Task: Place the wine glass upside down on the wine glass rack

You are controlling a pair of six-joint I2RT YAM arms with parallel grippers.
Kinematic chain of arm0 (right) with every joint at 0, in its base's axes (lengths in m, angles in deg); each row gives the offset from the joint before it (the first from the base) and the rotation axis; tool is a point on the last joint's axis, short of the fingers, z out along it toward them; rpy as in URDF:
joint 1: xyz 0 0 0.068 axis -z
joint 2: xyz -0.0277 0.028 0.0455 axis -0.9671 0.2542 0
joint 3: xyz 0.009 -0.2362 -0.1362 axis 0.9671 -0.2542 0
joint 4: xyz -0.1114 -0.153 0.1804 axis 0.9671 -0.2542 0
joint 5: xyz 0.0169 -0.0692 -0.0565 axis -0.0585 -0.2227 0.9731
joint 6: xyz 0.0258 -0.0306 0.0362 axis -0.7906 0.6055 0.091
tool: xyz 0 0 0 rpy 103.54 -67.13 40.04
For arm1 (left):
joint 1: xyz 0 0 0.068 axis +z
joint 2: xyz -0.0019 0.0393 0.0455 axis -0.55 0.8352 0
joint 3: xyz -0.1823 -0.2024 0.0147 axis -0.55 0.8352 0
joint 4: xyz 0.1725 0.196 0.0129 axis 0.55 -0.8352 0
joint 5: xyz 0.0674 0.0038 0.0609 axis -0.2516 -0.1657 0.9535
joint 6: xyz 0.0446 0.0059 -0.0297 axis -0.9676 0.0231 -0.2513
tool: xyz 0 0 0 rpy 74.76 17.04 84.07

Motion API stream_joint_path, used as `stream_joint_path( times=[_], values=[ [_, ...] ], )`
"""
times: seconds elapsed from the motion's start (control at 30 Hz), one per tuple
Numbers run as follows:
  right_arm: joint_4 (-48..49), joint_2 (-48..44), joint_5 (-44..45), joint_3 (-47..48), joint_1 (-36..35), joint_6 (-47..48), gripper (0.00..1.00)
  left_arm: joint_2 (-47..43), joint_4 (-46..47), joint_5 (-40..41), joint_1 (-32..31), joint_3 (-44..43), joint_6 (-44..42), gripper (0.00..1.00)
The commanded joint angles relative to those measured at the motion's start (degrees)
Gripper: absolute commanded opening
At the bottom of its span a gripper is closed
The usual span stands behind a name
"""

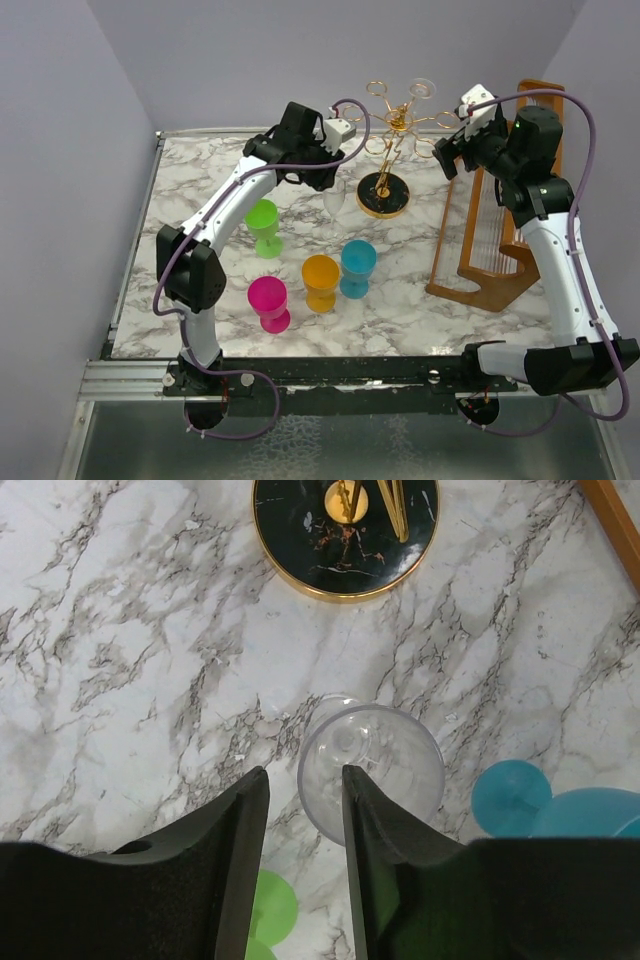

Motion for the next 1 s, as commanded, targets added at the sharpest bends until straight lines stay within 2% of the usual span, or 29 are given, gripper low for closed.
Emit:
stream_joint_path(
  times=[0.0,0.53,0.67,0.97],
  values=[
    [0.2,-1.9,-0.8,-0.9,0.2,-0.9,0.88,0.8,-1.8,1.3,-0.8,-1.7,-0.2,0.36],
    [0.7,-2.2,-0.7,-2.3,0.3,0.0,0.88,-2.2,-2.9,3.2,-1.0,1.7,-4.5,0.09],
    [0.9,-2.4,-0.9,-2.8,0.5,0.1,0.88,-3.3,-3.0,4.0,-0.9,1.1,-5.6,0.00],
    [1.2,-2.3,-2.0,-3.9,1.2,0.7,0.90,-5.1,-4.1,4.8,0.2,-3.1,-4.6,0.00]
  ],
)
